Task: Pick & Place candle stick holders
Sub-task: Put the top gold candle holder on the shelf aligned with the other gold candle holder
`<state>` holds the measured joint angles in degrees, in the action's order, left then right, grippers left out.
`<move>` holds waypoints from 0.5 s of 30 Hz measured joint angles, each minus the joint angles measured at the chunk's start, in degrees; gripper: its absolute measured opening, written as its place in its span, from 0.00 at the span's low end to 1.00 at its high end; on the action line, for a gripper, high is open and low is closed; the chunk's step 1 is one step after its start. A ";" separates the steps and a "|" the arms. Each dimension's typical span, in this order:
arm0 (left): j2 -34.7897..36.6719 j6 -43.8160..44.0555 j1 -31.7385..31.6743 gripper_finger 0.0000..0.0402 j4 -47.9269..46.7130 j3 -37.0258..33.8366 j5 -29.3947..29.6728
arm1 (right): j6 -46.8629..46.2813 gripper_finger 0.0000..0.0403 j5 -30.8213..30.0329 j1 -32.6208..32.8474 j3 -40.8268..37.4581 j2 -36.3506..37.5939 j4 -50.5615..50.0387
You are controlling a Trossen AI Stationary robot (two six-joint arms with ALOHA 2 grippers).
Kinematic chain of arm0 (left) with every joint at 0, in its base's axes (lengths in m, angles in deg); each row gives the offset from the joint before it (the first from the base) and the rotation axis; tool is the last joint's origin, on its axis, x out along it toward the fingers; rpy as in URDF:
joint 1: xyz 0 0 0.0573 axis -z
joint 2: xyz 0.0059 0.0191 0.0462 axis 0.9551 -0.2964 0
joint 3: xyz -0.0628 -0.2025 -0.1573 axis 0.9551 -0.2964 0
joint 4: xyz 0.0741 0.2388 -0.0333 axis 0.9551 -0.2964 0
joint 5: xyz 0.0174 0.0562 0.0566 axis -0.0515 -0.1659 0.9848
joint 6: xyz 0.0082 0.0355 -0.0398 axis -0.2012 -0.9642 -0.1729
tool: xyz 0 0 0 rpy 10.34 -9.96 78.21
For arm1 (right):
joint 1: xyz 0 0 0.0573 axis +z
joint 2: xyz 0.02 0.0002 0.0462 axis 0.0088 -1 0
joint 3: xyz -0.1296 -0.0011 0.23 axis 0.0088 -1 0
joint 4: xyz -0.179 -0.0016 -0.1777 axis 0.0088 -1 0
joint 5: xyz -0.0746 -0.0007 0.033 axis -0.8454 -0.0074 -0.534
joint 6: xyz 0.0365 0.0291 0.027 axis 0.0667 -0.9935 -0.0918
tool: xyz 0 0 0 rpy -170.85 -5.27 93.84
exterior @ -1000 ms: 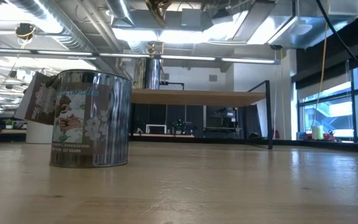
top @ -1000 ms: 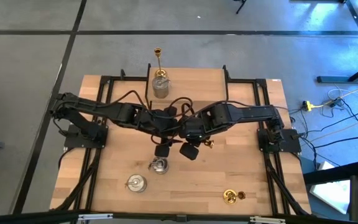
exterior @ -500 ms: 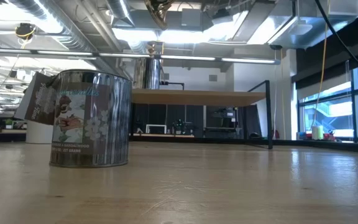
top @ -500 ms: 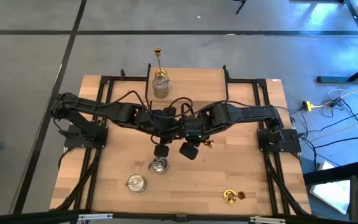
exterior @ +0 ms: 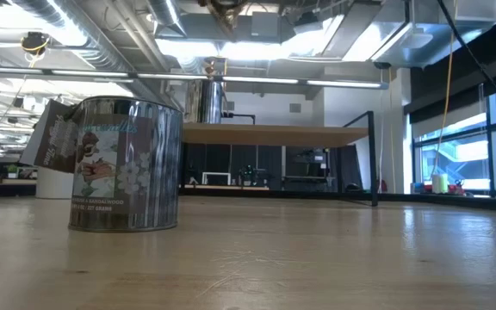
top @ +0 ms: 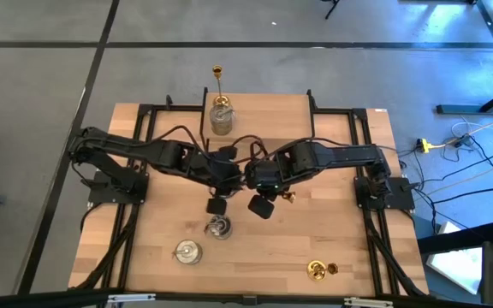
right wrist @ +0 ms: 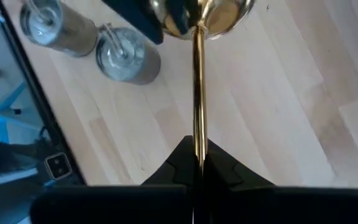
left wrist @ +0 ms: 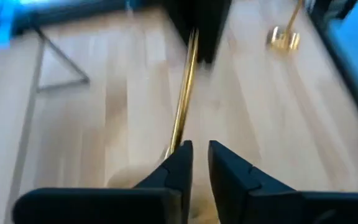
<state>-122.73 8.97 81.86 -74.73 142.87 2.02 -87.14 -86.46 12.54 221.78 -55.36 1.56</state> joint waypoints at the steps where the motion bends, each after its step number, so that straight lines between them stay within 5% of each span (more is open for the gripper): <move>1: 0.37 0.28 -0.13 0.14 0.61 0.09 0.14 | 0.07 0.02 0.08 0.02 0.07 0.10 -0.38; 15: 2.52 0.23 -0.98 0.30 3.32 0.32 -2.37 | -2.43 0.02 0.39 0.04 0.07 0.03 4.74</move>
<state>-120.21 9.20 80.88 -71.41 143.19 -0.35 -89.57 -86.07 12.58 221.85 -55.33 6.30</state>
